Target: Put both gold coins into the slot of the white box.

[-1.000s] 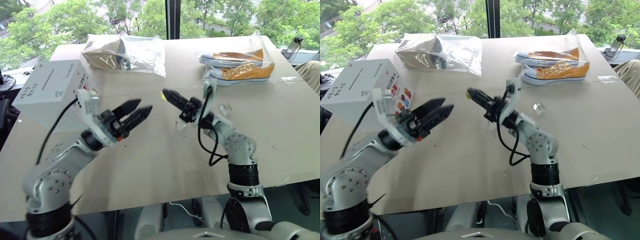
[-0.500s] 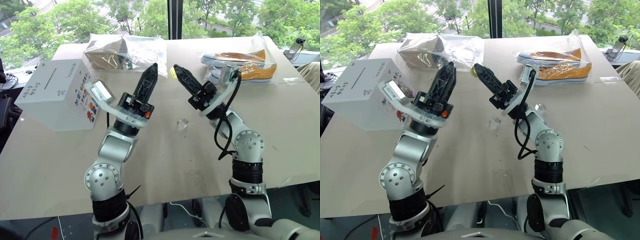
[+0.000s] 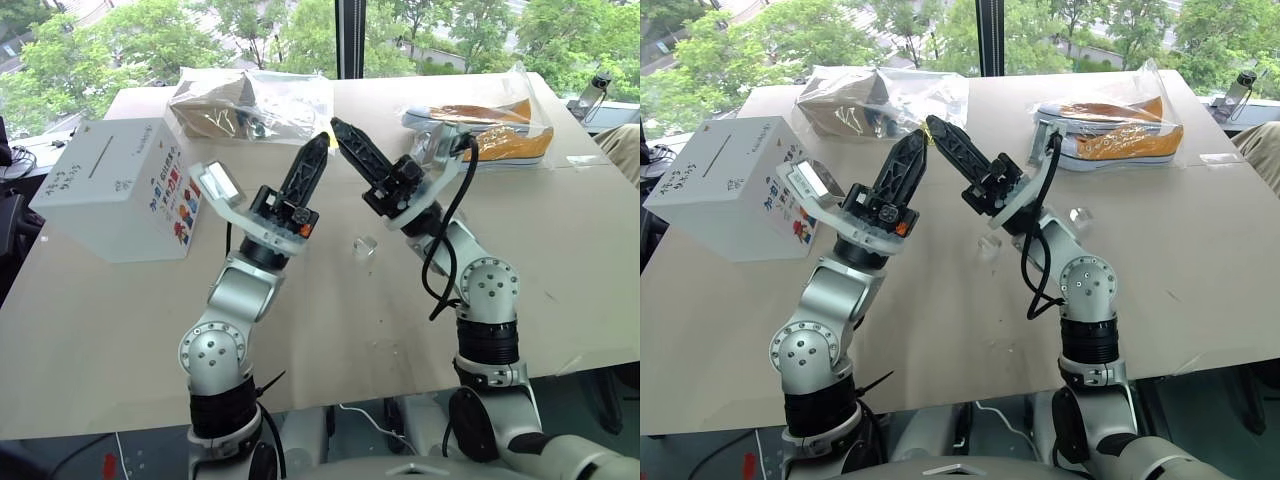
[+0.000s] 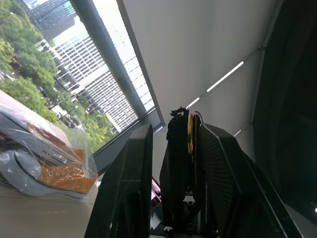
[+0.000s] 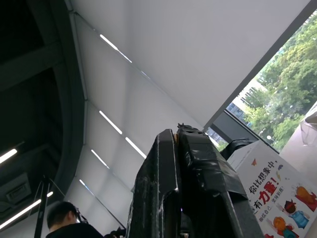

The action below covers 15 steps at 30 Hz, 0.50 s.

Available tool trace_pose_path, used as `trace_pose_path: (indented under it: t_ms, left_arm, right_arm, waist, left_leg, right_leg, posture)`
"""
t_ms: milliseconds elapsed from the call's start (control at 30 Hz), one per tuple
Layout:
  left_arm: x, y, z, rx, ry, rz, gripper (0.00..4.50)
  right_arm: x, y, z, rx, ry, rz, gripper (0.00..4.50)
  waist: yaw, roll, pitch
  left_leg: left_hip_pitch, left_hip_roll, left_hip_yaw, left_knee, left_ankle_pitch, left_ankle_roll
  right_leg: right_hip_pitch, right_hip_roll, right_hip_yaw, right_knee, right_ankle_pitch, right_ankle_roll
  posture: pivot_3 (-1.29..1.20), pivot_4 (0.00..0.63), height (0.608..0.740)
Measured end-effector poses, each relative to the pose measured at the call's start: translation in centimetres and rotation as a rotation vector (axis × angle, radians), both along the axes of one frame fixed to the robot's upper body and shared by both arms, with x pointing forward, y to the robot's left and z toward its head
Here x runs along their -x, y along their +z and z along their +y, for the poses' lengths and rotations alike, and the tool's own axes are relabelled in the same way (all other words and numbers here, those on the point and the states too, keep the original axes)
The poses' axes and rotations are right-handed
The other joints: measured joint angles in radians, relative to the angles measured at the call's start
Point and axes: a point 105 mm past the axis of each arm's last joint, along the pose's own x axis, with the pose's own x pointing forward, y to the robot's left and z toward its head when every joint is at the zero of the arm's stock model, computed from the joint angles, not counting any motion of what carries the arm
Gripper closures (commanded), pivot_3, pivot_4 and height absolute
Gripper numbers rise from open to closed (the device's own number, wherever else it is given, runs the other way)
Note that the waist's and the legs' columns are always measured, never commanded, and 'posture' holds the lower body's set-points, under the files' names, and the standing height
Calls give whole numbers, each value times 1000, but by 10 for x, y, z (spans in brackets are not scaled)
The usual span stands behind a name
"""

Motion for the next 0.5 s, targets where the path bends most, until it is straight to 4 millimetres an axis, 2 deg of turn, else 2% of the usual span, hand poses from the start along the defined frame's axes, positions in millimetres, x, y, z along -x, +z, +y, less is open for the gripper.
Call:
trace_pose_path:
  t_ms: [33, 200, 500]
  left_arm:
    - [1, 0, 0, -7, -4, -6, 3004]
    - [5, 4, -2, 4, -33, -40, 4462]
    - [6, 5, -2, 7, -39, -49, 4462]
  right_arm:
    - [1, 2, 0, -1, 4, -9, 4500]
    - [1, 3, 1, 0, 10, -16, 4500]
    - [1, 3, 1, -1, 17, -20, 4500]
  waist:
    - [0, 0, 0]
    - [1, 0, 0]
    - [0, 0, 0]
  left_leg:
    - [0, 0, 0, 0, 0, 0]
    - [0, 0, 0, 0, 0, 0]
    - [0, 0, 0, 0, 0, 0]
  right_leg:
    - [0, 0, 0, 0, 0, 0]
    - [0, 0, 0, 0, 0, 0]
    - [0, 0, 0, -1, 0, 0]
  posture:
    - [0, 150, 740]
    - [0, 150, 740]
    - [0, 150, 740]
